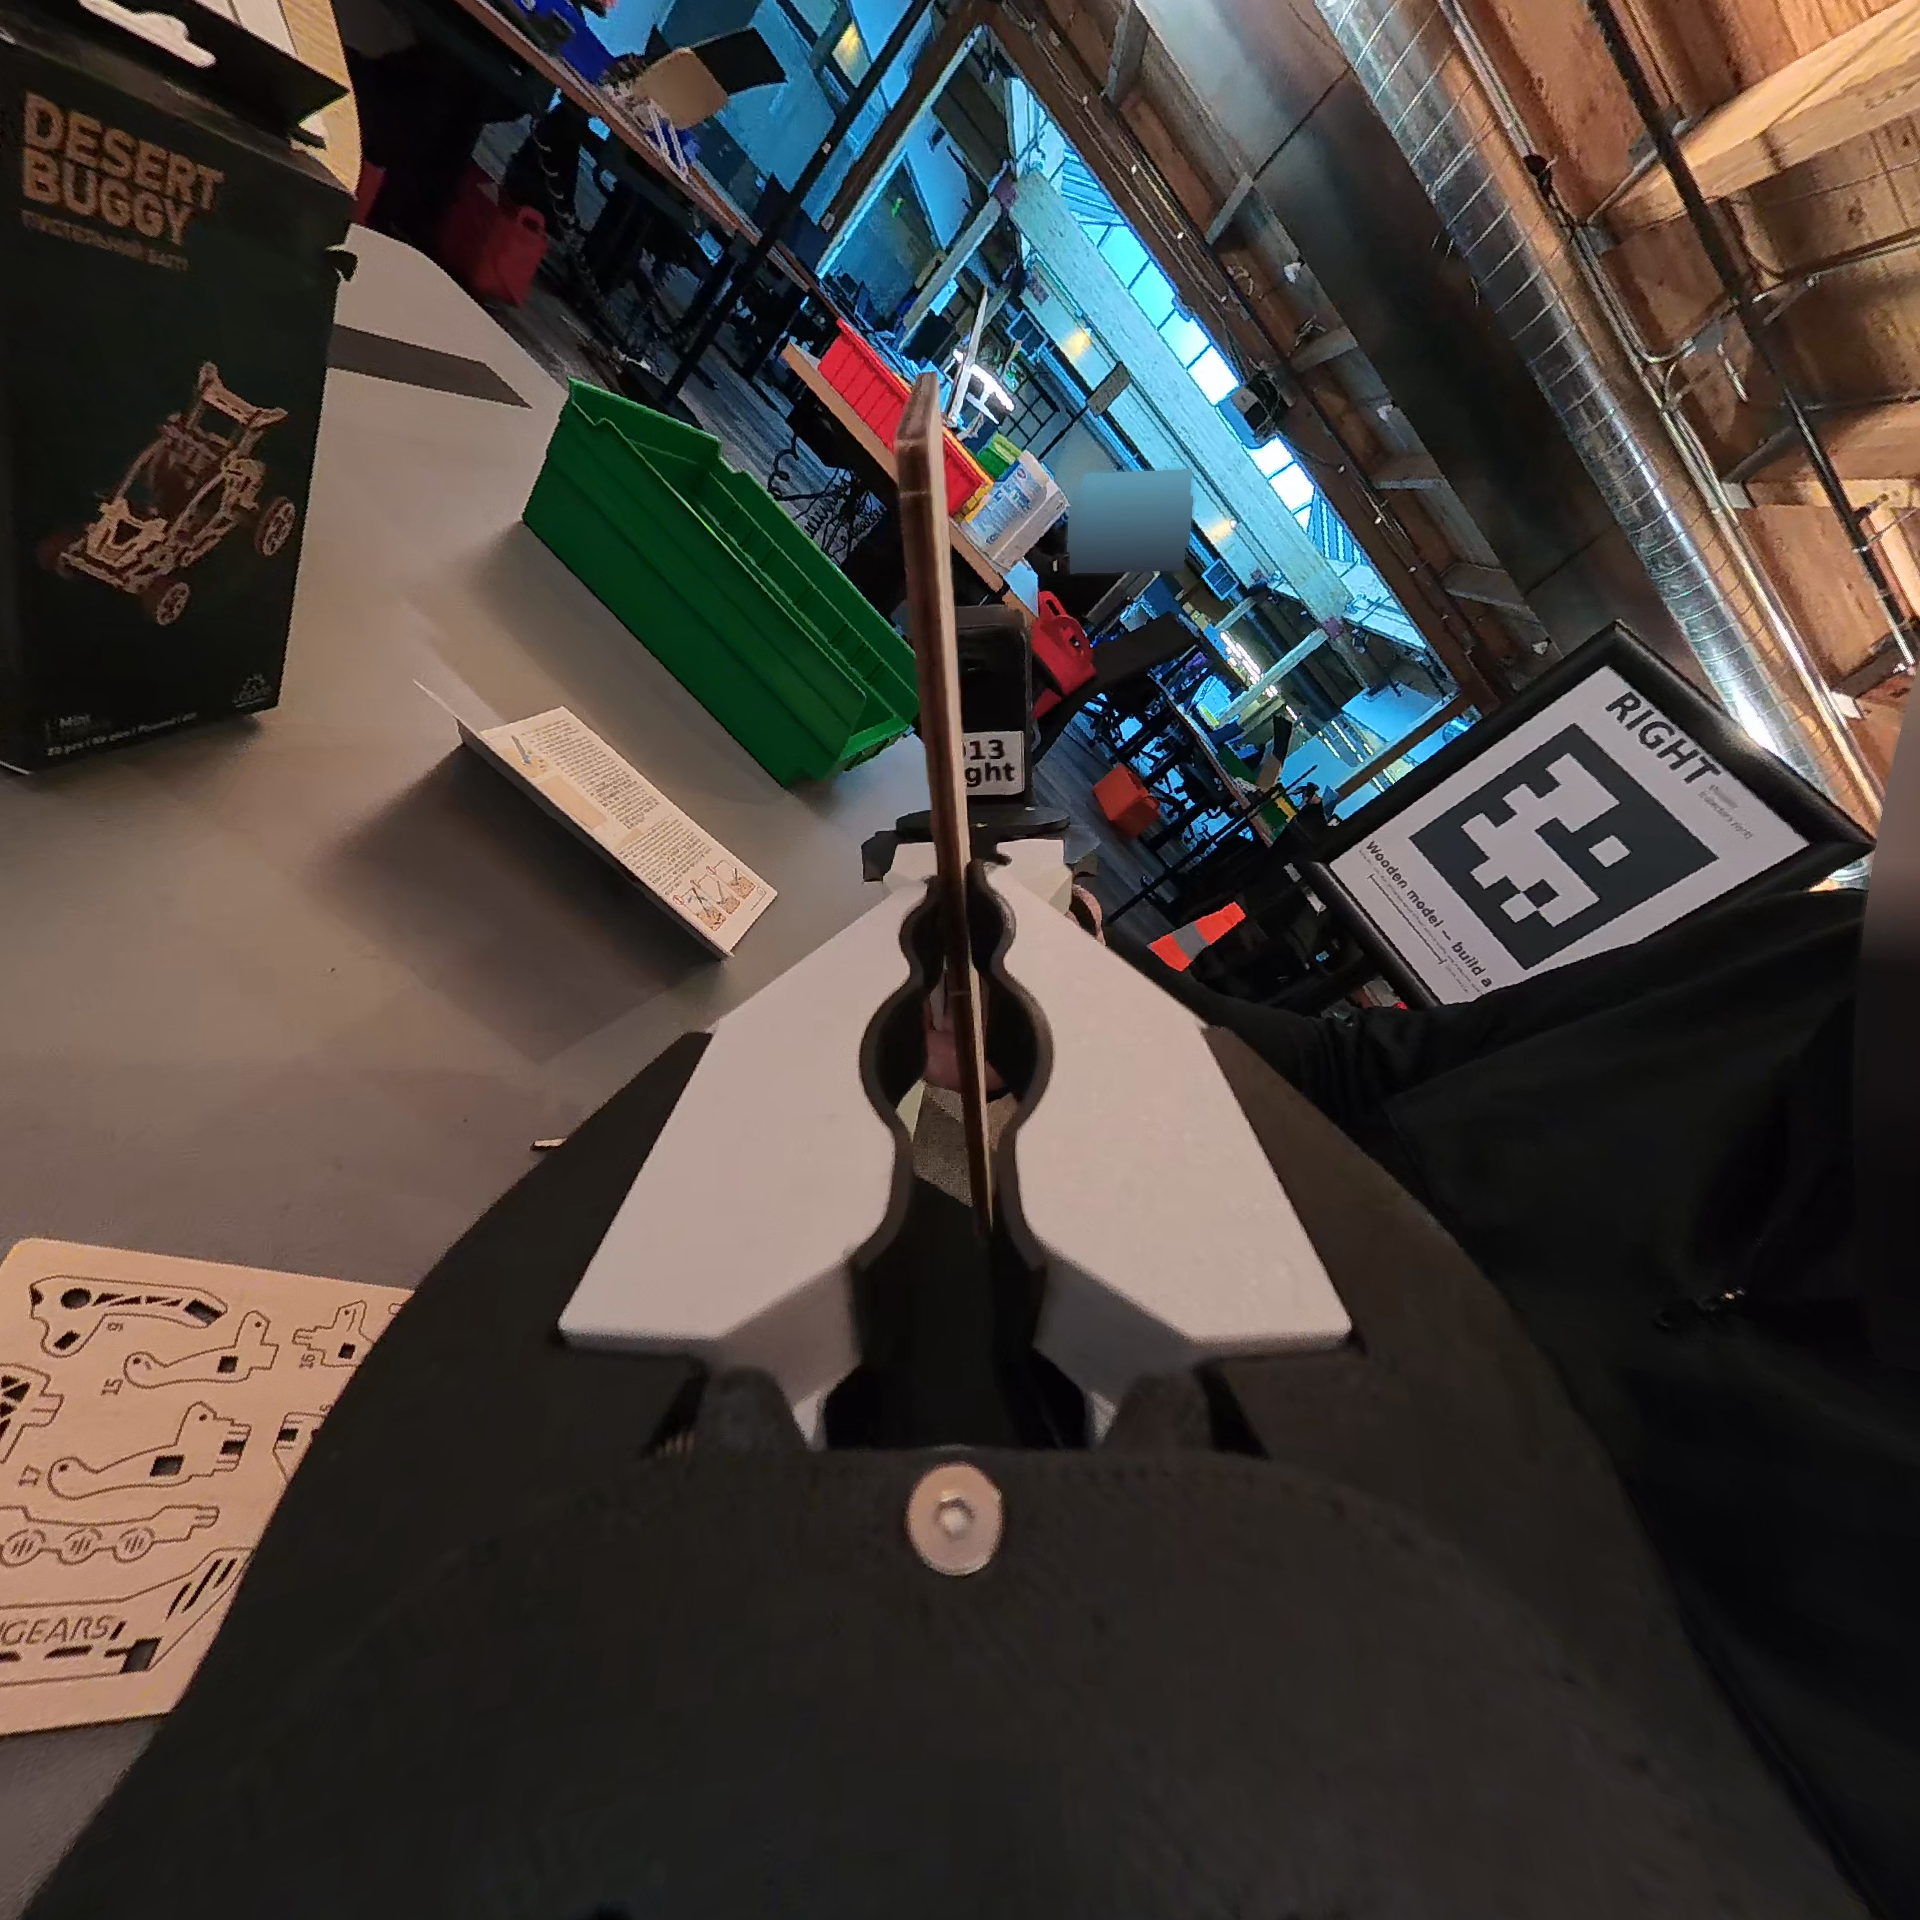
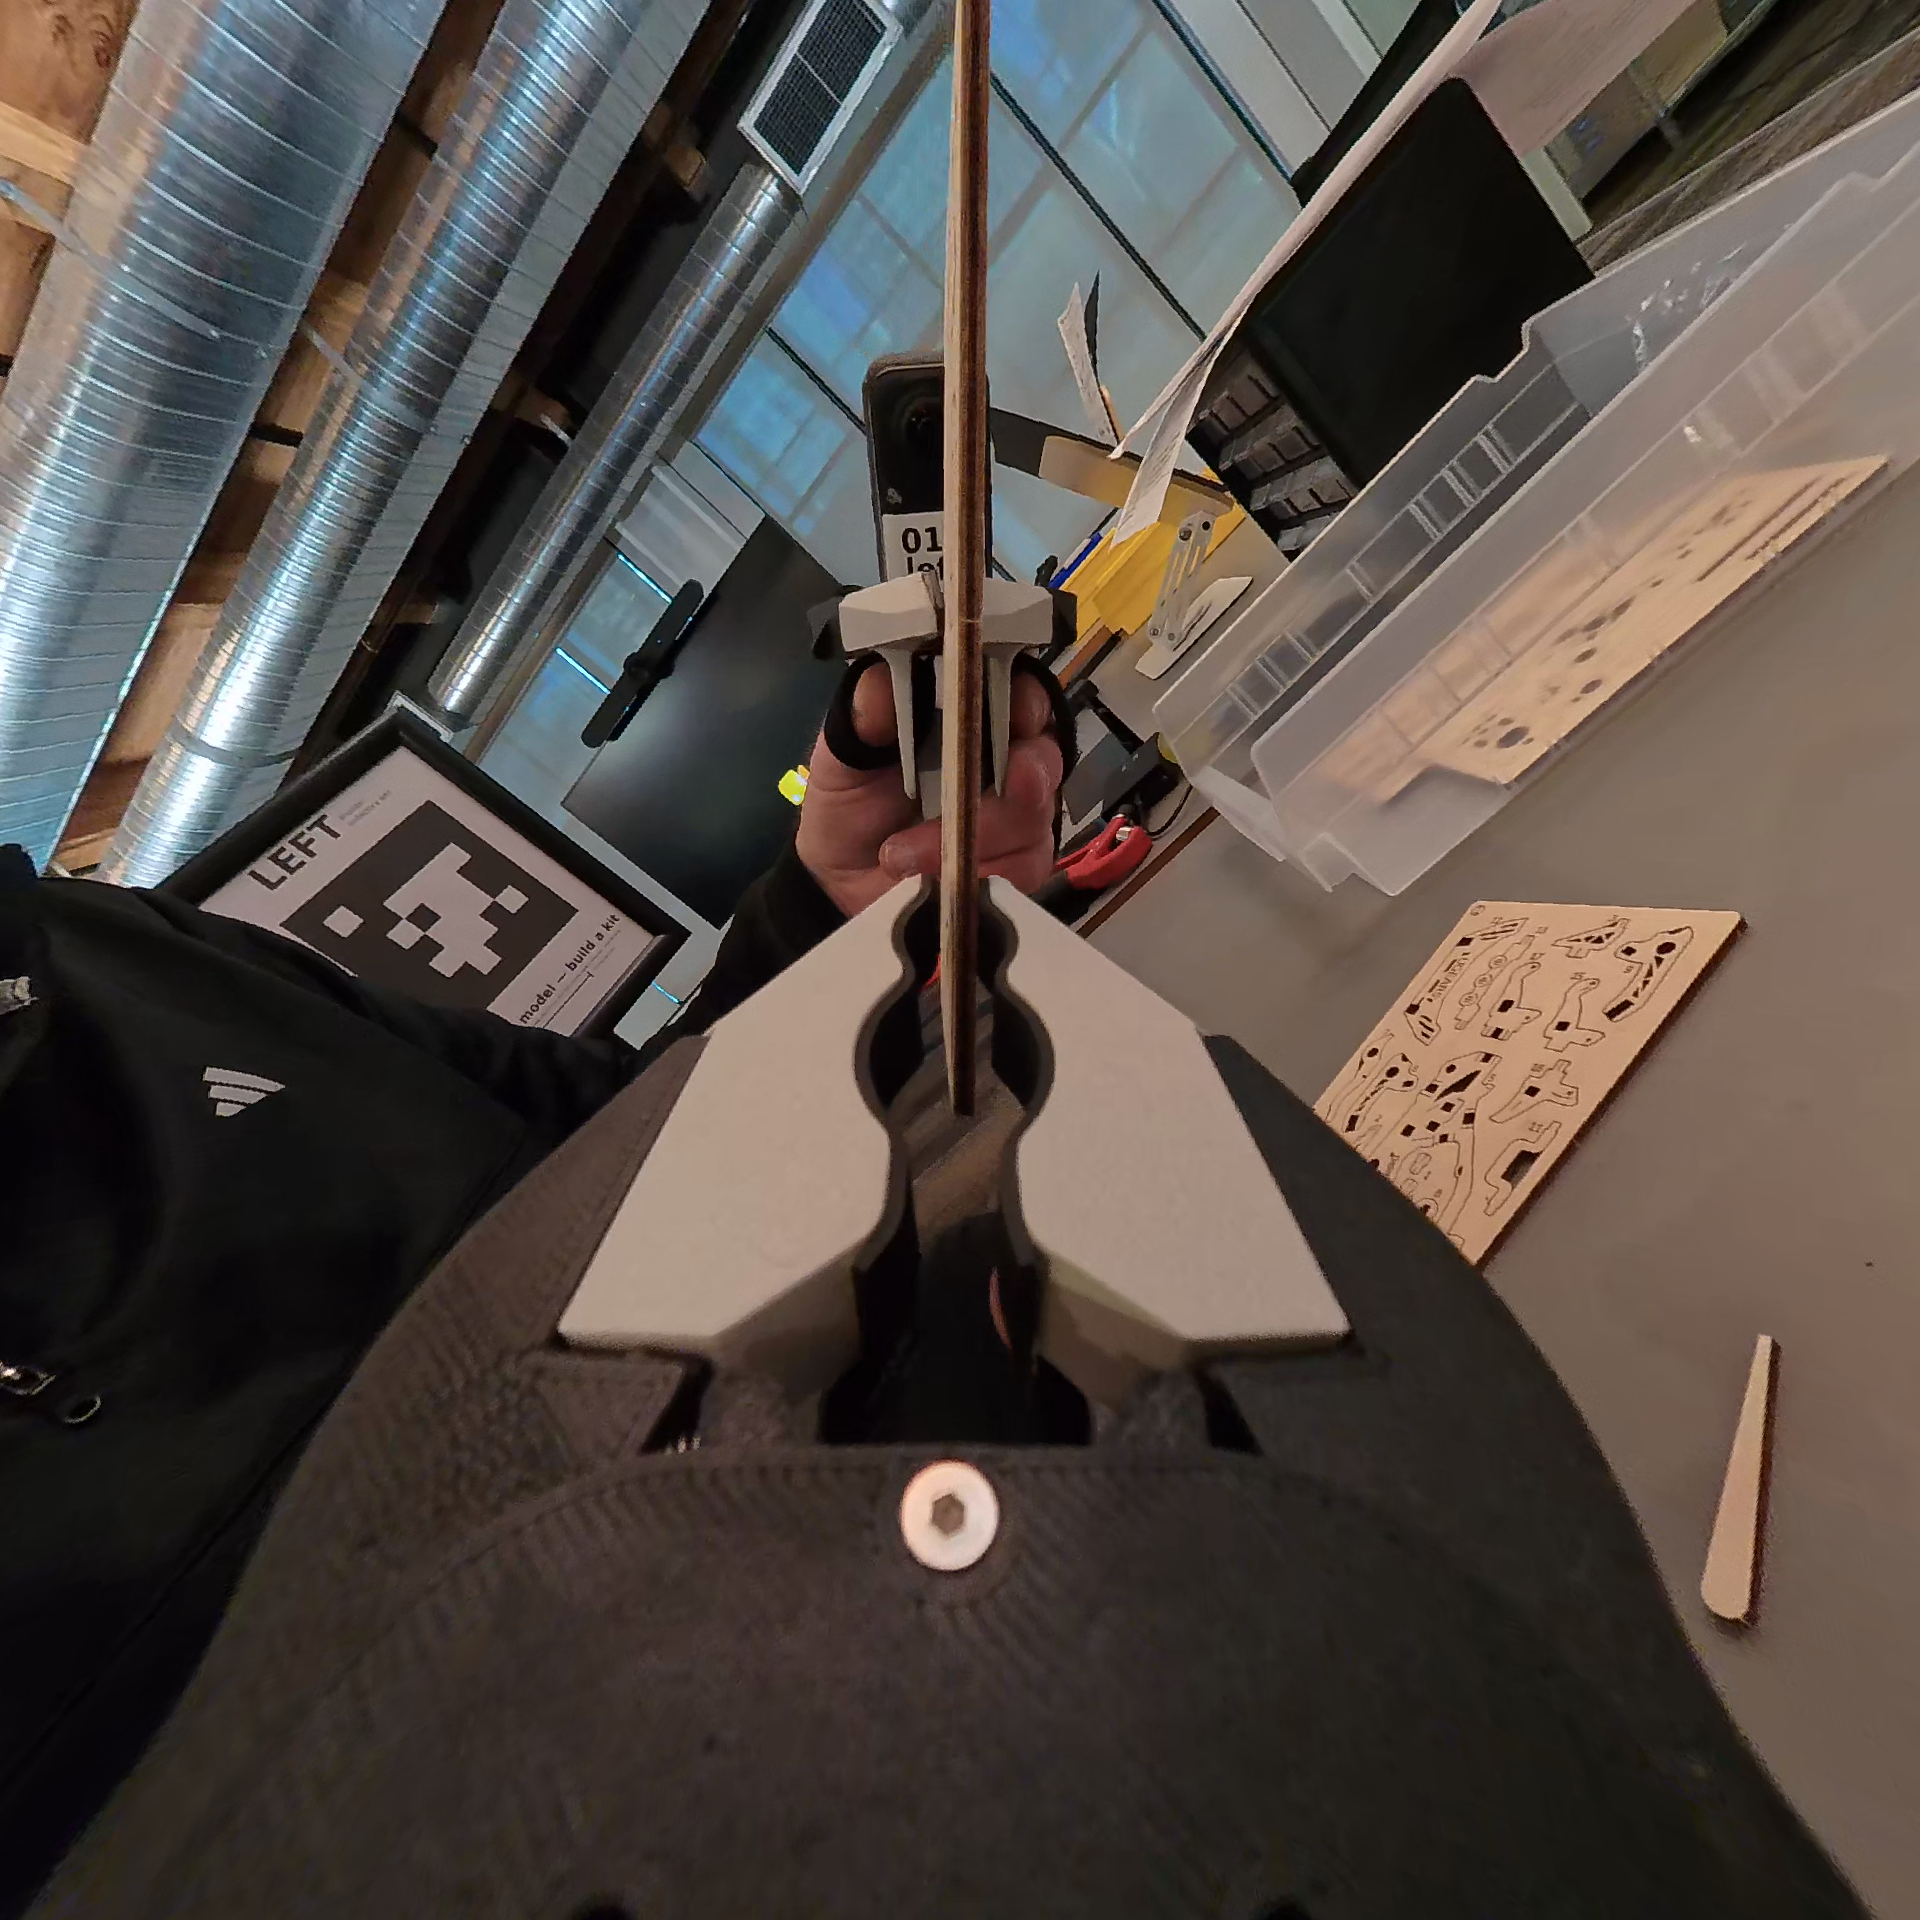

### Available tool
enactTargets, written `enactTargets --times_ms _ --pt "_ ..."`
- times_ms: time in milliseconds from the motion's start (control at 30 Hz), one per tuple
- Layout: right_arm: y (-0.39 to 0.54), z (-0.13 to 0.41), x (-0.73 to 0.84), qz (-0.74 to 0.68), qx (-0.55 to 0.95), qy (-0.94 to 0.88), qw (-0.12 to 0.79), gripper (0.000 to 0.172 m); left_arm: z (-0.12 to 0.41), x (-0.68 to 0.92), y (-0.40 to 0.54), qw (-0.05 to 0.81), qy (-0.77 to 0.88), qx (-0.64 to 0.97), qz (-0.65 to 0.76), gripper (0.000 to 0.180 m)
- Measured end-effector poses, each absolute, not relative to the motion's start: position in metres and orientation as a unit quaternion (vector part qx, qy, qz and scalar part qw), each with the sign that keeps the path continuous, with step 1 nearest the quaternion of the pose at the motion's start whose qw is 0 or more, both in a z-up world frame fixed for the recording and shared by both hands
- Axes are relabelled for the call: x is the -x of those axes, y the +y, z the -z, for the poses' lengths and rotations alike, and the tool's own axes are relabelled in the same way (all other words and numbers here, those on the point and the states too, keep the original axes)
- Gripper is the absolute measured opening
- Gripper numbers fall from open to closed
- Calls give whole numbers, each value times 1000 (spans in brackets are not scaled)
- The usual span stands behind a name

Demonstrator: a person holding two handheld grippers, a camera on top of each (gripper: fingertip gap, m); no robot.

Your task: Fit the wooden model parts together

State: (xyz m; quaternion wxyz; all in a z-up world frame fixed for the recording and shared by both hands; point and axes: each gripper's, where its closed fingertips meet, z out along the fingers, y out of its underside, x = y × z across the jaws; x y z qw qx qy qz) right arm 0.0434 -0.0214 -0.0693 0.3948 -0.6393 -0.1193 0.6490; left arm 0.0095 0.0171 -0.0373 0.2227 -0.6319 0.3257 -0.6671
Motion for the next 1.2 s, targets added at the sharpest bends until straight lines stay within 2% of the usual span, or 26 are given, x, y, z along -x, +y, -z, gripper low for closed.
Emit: enactTargets --times_ms 433,633,933,1200 --pt "-24 74 -35 -615 659 -150 406 11 40 -11 17 213 317 638 669 1" --pt "-26 73 -34 -618 658 -153 402 4 39 -12 16 210 314 635 674 1" --pt "-24 71 -36 -619 655 -145 408 9 37 -10 18 213 312 636 673 1" --pt "-24 73 -36 -612 659 -147 411 5 37 -10 18 213 310 636 674 1"
